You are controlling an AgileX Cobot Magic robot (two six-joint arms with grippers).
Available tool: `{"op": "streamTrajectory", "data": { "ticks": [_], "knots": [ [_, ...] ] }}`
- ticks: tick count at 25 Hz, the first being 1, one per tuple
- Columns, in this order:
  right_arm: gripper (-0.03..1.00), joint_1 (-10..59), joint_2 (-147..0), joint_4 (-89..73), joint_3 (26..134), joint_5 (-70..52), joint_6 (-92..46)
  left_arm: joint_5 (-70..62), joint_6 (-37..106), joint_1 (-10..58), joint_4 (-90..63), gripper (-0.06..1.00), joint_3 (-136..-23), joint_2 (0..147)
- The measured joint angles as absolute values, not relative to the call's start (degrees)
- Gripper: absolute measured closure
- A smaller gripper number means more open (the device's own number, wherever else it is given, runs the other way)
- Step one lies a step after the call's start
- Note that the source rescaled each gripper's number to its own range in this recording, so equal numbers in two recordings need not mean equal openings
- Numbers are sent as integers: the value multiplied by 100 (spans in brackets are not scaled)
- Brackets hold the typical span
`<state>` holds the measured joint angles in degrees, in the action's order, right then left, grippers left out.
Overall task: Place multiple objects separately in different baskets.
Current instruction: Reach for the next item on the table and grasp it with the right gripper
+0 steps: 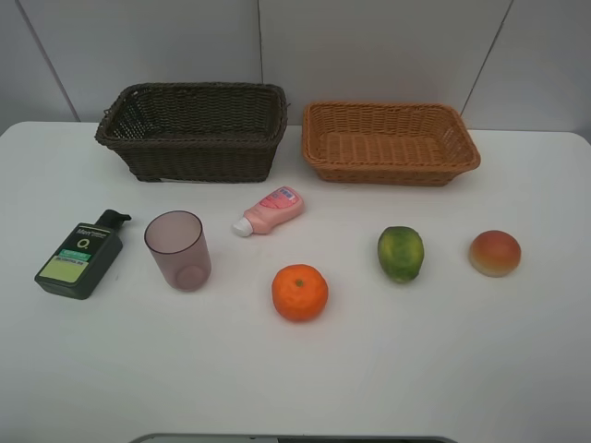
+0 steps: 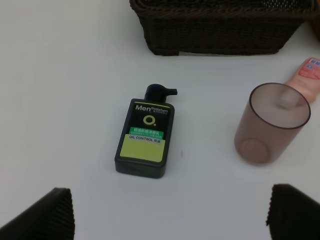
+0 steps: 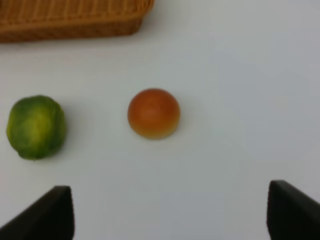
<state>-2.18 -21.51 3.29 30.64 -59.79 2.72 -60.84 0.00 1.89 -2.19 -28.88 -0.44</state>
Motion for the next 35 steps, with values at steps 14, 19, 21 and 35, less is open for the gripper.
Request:
{"op": "streamTrajectory", "data": {
  "ticks": [14,19,21,35],
  "knots": [
    [37,1428,-6399,70,4112,-4762,863,-6084,0,189,-219,-5,-2888,-44],
    [37,2106,-7366,50,4532,-4500,1137,-6084,0,189,-219,-5,-2888,-44],
    [37,2317,-7677,50,4655,-4438,1213,-6084,0,189,-219,-5,-2888,-44],
    [37,2730,-9142,627,5127,-4133,2330,-6084,0,189,-219,-5,-2888,-44]
  ]
}}
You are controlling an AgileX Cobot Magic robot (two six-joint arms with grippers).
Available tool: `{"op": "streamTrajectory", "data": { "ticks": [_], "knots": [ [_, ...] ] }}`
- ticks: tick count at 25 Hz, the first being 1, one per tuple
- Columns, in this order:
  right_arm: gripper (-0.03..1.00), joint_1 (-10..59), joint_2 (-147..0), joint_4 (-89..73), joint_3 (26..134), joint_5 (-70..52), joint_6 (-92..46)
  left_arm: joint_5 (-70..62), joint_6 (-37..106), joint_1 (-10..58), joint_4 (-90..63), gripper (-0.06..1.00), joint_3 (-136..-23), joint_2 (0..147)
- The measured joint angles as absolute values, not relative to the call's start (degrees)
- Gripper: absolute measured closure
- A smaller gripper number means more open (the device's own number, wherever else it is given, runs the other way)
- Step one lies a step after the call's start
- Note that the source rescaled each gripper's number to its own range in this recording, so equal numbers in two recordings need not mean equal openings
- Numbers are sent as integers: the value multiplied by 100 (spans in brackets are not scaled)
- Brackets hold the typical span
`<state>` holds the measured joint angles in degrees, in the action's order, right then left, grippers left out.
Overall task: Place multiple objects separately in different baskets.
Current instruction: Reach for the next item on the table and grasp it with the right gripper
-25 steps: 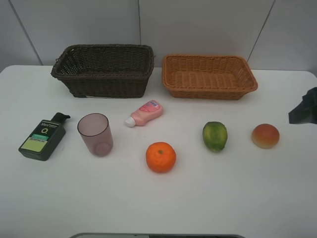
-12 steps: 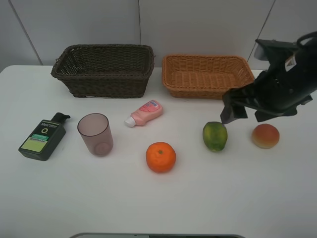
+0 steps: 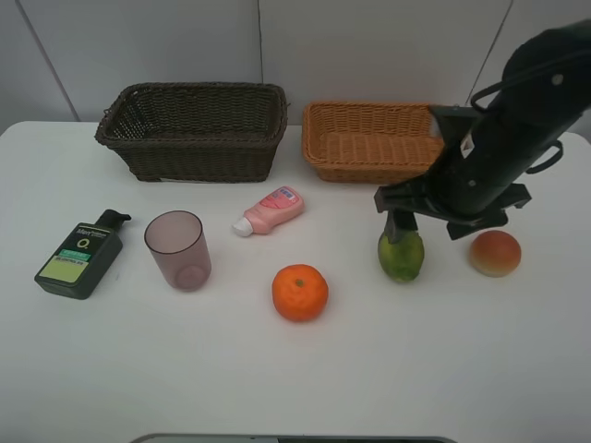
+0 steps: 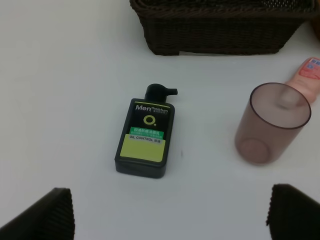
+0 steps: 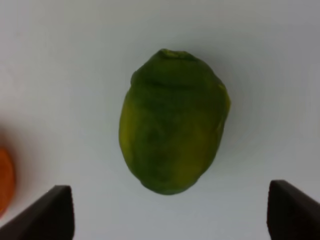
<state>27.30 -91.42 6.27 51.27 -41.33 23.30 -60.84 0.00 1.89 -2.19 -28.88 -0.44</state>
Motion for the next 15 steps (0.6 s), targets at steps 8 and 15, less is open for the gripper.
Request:
{"op": "streamTrajectory", "data": {
  "ticks": [8,15],
  "knots": [
    [37,2758,-9654,623,5450,-3986,2339,-6084,0,189,-219,-5,-2888,-44],
    [37,2802,-10012,607,5651,-3925,2656,-6084,0,189,-219,-5,-2888,-44]
  ]
}}
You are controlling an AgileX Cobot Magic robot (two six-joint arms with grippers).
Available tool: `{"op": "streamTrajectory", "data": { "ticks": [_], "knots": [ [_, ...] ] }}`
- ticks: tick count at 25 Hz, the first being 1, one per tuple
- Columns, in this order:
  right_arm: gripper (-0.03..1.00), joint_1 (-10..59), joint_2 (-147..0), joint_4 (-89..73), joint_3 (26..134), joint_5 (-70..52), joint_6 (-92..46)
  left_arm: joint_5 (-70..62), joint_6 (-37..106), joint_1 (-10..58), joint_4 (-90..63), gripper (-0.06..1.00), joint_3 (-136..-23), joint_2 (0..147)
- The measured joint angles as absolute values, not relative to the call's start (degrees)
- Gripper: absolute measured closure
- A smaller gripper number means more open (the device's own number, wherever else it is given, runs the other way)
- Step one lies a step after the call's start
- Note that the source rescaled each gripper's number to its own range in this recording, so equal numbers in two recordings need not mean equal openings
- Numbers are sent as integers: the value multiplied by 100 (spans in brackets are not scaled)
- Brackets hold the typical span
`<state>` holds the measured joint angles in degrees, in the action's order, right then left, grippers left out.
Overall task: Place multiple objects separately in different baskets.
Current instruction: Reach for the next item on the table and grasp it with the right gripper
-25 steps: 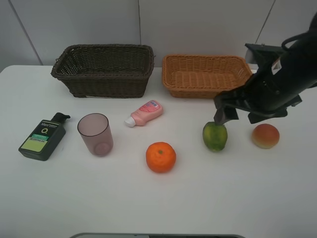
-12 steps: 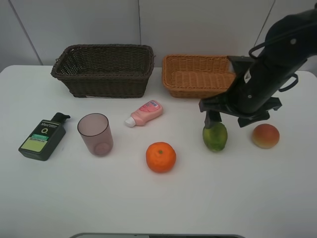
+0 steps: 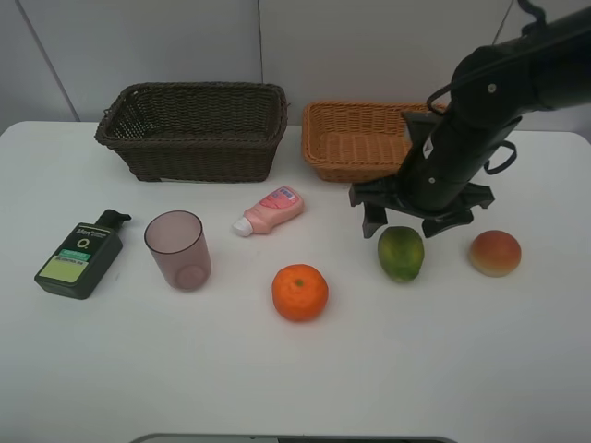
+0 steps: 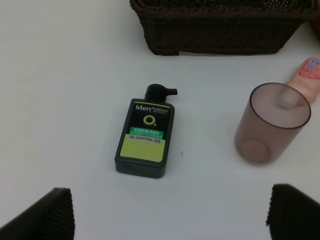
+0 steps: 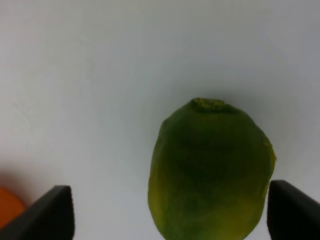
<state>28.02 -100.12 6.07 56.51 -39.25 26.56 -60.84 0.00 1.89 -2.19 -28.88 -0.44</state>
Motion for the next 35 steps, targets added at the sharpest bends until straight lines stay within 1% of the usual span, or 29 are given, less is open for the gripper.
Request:
{"op": "streamTrajectory", "data": {
  "ticks": [1,2,6,7,10,18,23,29,35],
  "knots": [
    [37,2784,-10042,640,5652,-3949,2693,-6084,0,189,-219,-5,-2888,-44],
    [33,2764,-10065,651,5652,-3972,2717,-6084,0,189,-219,-5,-2888,-44],
    [11,2728,-10166,757,5672,-4010,2691,-6084,0,189,-219,-5,-2888,-44],
    [7,2709,-10182,757,5717,-4056,2657,-6084,0,189,-219,-5,-2888,-44],
    [3,2697,-10307,790,5912,-4249,2637,-6084,0,189,-219,-5,-2888,-44],
    [2,2697,-10575,790,6056,-4400,2639,-6084,0,189,-219,-5,-2888,-44],
    [-3,2697,-10575,790,6056,-4382,2639,-6084,0,189,-219,-5,-2888,-44],
    [-3,2697,-10582,790,6062,-4176,2891,-6084,0,189,-219,-5,-2888,-44],
    [-3,2697,-10888,770,6062,-4152,2944,-6084,0,189,-219,-5,-2888,-44]
  ]
}}
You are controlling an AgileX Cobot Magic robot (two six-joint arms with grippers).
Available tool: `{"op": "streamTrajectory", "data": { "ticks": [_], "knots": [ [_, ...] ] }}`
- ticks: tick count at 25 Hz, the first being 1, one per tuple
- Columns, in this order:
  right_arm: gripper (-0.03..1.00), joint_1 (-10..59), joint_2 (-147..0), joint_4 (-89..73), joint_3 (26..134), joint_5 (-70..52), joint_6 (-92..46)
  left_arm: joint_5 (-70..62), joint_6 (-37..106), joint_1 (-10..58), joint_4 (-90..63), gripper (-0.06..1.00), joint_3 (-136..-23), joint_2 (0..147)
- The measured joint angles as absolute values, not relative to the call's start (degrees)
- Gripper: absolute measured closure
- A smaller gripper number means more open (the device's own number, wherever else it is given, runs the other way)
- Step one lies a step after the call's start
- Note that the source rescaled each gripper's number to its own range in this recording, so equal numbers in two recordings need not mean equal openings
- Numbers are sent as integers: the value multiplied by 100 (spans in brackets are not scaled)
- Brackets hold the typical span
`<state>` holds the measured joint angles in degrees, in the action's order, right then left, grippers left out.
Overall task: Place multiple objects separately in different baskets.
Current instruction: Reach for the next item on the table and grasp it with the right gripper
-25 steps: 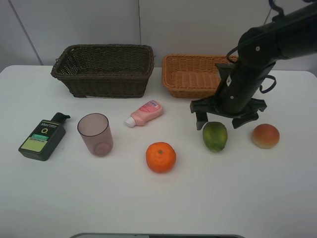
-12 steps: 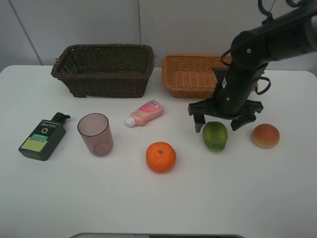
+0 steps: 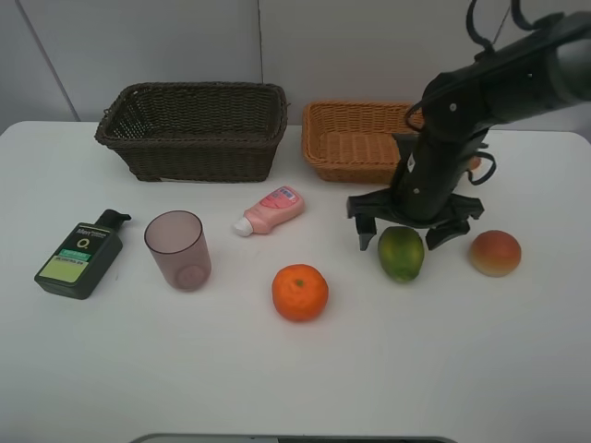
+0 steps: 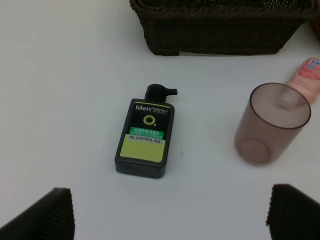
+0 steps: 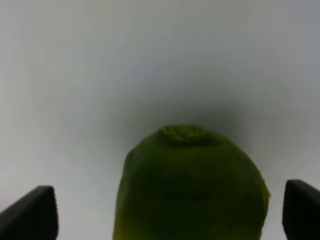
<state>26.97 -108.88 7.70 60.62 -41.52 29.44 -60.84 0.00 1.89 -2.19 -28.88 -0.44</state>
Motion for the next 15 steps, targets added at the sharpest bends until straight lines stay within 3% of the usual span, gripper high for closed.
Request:
{"op": "streamTrajectory", "data": {
  "ticks": [11,13,15],
  "knots": [
    [0,2697,-11438,709,6057,-4110,3019,-6084,0,189,-219,-5,-2888,-44],
    [17,2697,-11442,710,6057,-4104,3050,-6084,0,189,-219,-5,-2888,-44],
    [60,2697,-11442,710,6057,-4093,3063,-6084,0,189,-219,-5,-2888,-44]
  ]
}}
